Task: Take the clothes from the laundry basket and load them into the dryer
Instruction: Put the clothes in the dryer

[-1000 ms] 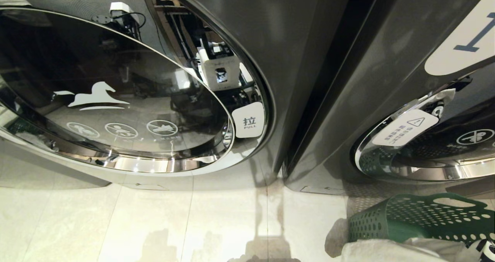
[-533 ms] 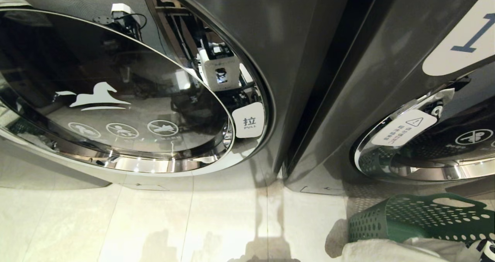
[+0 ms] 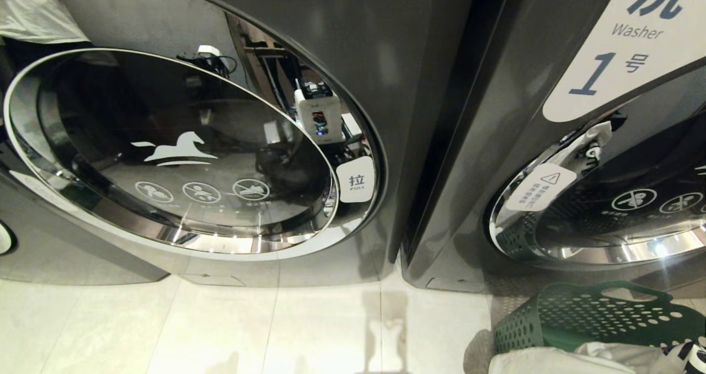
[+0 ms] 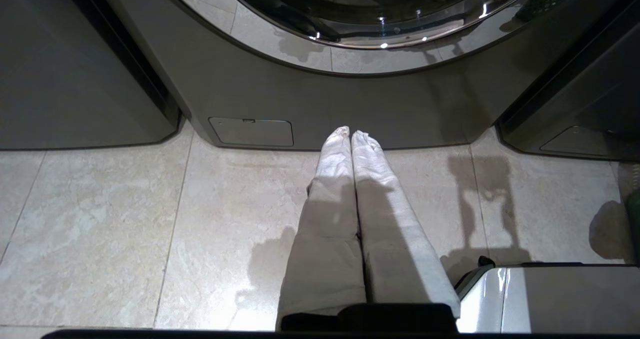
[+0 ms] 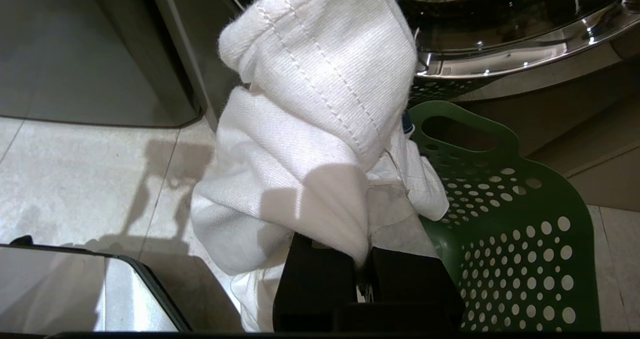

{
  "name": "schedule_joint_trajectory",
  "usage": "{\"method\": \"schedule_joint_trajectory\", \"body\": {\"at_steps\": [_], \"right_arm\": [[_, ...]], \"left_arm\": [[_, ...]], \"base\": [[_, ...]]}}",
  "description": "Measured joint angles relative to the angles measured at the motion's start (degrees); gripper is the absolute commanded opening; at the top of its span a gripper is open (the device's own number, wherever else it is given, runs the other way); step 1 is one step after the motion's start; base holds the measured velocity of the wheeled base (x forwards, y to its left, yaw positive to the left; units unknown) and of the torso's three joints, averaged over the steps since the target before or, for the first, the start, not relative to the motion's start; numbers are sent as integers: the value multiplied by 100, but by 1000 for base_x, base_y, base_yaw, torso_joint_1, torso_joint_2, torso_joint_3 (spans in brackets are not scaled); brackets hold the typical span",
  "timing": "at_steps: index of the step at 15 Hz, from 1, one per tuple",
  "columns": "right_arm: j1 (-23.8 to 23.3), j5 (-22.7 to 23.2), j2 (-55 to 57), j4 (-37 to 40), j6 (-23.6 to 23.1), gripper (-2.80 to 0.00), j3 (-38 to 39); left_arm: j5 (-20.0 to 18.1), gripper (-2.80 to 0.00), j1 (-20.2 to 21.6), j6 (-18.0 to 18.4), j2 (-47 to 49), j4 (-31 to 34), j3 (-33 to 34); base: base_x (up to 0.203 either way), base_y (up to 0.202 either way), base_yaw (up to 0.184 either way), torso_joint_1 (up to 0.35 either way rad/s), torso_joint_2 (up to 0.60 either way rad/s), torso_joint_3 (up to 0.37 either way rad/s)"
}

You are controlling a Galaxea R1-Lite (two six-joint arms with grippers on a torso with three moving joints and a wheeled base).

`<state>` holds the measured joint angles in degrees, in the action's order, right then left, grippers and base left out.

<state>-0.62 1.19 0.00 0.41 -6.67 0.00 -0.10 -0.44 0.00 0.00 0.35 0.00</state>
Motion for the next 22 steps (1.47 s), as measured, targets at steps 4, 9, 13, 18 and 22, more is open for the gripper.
{"method": "schedule_joint_trajectory", "body": {"at_steps": [4,9,13,18,22], "right_arm": [[0,-7,0,2,34,-280,0],[0,-3,0,2,22,-280,0],[0,-1,0,2,34,-280,0],[0,-1,0,2,69,-280,0],[0,-2,0,2,86,-280,0]], "left_arm": [[1,-280,0,0,0,0,0],[0,-280,0,-2,0,0,0],[0,-280,0,0,0,0,0],[0,-280,0,0,1,-1,0],[0,-280,0,0,0,0,0]], "base": [[0,0,0,-1,2,203],[0,0,0,2,0,201],[0,0,0,0,1,206],[0,0,0,6,1,202],[0,0,0,3,5,203]]}}
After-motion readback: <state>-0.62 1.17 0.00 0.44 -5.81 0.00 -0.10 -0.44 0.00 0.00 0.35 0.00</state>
